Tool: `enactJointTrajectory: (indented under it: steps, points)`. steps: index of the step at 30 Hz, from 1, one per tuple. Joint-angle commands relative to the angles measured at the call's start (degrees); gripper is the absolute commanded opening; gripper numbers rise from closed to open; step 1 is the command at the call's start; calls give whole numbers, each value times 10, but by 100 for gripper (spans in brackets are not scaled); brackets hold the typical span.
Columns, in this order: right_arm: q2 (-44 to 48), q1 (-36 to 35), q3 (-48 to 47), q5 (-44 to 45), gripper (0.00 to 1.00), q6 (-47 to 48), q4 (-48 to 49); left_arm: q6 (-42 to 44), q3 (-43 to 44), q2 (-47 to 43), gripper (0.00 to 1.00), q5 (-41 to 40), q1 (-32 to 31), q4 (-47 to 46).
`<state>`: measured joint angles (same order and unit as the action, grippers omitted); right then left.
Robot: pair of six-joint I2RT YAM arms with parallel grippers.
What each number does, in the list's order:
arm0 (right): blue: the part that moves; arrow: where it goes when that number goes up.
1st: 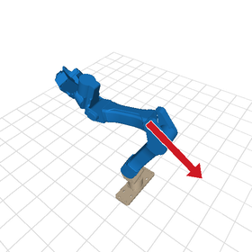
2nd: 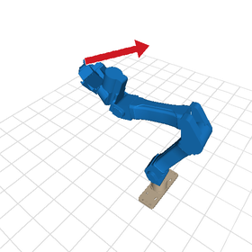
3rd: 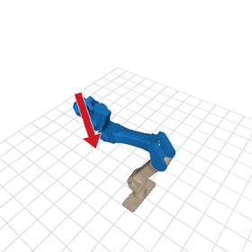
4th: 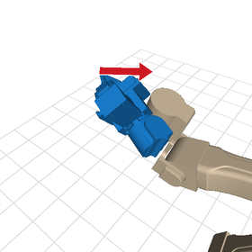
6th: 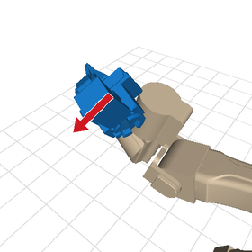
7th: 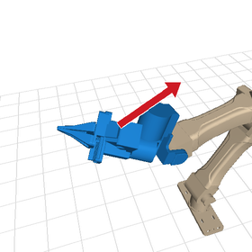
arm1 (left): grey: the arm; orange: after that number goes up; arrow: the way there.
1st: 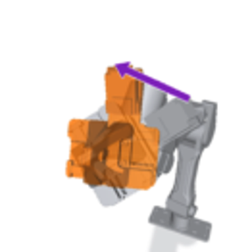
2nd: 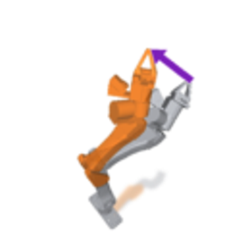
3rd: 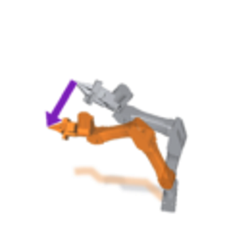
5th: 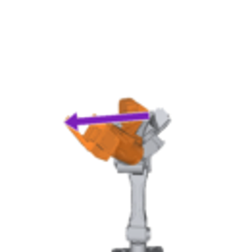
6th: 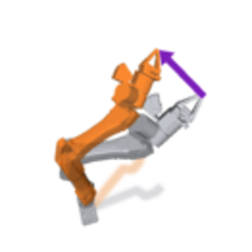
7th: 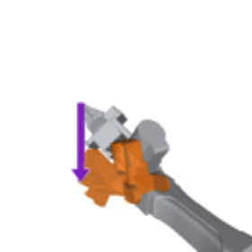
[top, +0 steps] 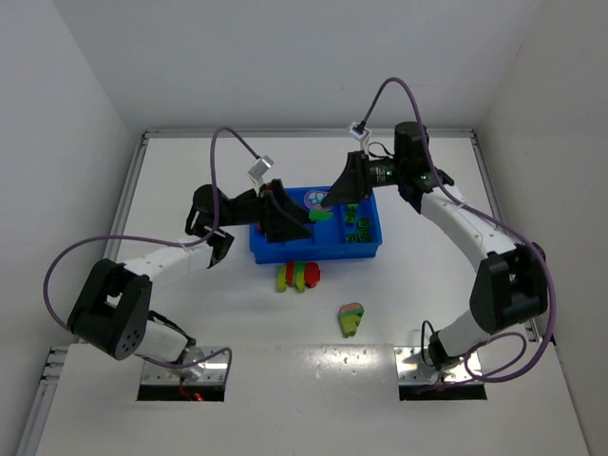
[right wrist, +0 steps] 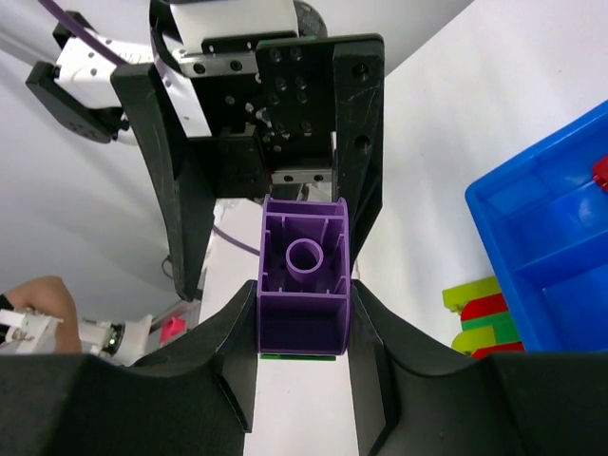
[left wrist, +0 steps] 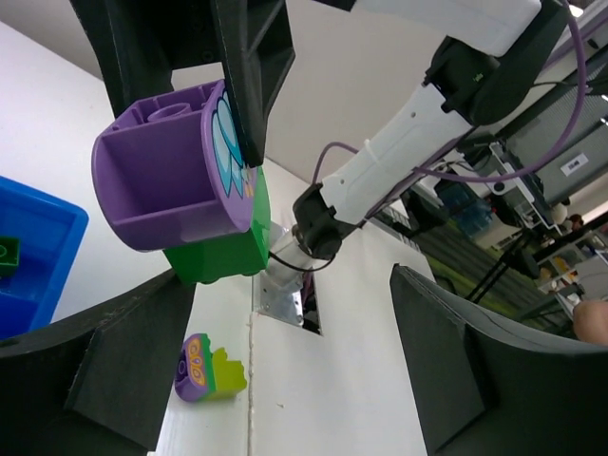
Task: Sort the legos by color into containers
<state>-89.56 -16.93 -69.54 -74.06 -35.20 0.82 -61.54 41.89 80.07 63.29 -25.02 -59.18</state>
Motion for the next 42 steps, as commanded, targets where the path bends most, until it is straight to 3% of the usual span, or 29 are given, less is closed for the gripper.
enactJointTrajectory:
  steps: [1,11,21,27,29,42]
  points:
    - [3,0,0,23,9,-36,80,17,-1,-8,89,-16,3,-35]
    - [19,-16,23,33,9,-74,117,36,-1,-14,72,-48,22,-5]
    - [19,-16,28,33,9,-85,129,23,9,-3,72,-48,22,-19]
    - [19,-21,28,33,9,-90,129,23,9,3,63,-55,22,-14]
    - [19,-27,28,33,9,-90,129,42,22,3,62,-61,22,22]
    - [19,-32,39,38,8,-90,134,32,33,13,55,-66,27,31]
